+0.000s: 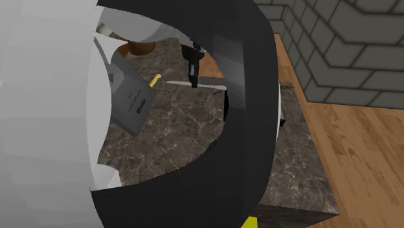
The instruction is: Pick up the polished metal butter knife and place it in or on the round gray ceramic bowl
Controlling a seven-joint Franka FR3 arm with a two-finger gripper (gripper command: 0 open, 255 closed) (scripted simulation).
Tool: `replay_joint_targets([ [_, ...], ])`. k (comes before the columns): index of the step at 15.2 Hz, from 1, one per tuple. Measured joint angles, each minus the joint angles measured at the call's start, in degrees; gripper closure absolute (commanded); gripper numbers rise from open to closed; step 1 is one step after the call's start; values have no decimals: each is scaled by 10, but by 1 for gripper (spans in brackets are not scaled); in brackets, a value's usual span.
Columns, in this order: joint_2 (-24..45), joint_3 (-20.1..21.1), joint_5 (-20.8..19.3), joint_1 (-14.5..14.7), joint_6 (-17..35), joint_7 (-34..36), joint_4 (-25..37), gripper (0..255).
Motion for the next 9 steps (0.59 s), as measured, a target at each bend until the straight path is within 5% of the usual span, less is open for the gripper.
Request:
replay_joint_targets([
  [9,-24,-7,6,-3,-62,-10,39,255],
])
